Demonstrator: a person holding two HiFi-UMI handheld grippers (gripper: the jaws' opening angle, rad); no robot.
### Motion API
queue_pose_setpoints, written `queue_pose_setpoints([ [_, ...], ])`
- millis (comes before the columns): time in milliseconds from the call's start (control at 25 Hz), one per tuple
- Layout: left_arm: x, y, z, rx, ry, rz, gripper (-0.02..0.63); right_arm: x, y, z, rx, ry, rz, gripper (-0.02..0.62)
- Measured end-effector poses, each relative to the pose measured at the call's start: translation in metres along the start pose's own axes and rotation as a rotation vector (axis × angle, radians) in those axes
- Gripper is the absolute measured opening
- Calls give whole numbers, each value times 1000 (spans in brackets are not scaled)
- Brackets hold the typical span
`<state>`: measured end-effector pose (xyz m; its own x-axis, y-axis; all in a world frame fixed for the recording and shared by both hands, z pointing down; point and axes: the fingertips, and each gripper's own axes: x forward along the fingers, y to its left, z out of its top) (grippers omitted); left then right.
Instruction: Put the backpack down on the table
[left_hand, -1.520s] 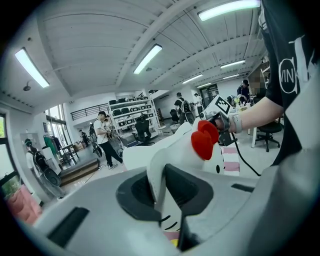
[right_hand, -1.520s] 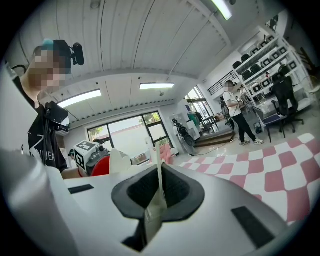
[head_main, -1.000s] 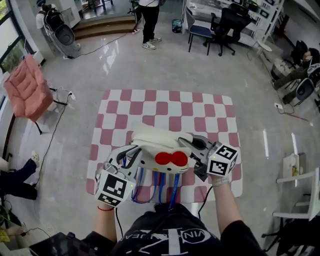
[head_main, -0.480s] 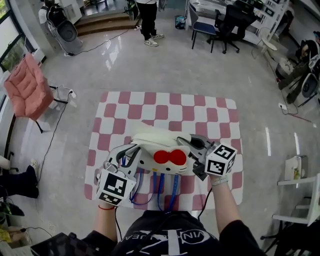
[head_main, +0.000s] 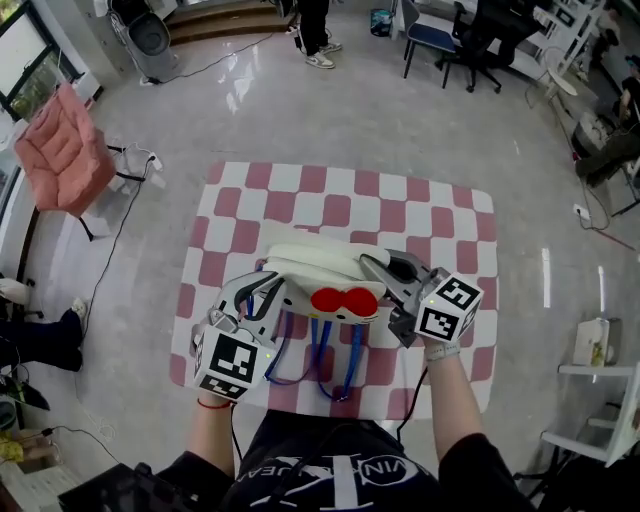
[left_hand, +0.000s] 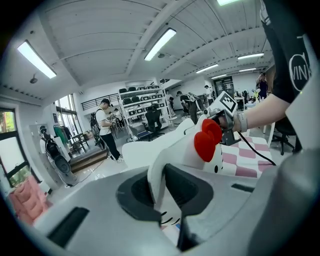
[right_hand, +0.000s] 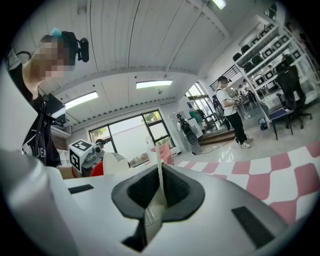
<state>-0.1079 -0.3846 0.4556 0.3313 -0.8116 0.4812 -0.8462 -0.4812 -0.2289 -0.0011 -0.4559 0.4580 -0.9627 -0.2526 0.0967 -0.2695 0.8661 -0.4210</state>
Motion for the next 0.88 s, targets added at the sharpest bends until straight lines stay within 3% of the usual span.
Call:
queue_pose_setpoints([
  [880, 49, 35, 2, 117, -4, -64, 45, 26, -47, 13, -69, -1, -98, 11],
])
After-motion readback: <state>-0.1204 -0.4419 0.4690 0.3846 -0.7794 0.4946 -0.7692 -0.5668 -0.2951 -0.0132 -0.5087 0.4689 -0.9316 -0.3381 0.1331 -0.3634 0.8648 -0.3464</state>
